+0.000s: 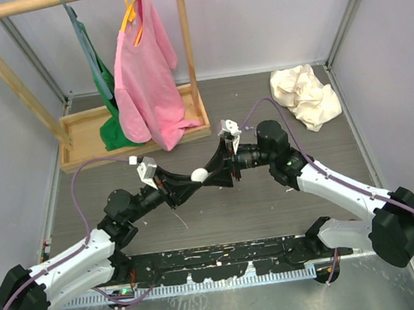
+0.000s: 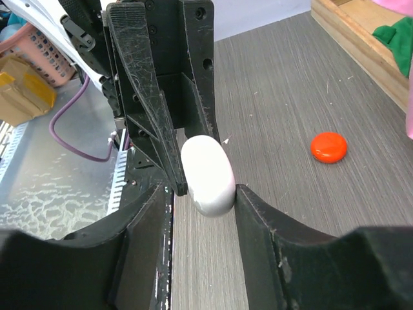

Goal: Insert the wireless bluetooth earbuds into the charging case
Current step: Pick up the charging case at the center of the board.

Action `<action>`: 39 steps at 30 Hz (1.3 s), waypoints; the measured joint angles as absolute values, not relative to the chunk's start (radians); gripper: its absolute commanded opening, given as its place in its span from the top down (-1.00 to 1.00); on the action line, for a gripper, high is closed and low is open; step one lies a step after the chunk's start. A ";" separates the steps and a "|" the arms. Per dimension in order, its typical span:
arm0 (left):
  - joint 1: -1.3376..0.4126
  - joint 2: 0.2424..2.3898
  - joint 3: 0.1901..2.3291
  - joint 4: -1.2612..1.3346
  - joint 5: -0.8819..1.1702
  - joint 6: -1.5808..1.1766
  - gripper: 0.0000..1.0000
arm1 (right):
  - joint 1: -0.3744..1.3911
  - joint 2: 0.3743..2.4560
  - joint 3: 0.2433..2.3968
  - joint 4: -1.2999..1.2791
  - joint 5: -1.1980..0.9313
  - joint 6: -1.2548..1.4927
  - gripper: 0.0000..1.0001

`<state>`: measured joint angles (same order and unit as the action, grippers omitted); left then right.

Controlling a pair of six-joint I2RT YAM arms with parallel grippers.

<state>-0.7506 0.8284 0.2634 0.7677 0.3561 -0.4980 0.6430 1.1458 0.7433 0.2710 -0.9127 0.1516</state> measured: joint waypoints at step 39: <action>-0.744 0.858 0.345 0.611 0.648 -0.377 0.20 | 0.746 1.251 1.079 -0.466 -0.848 -0.312 0.97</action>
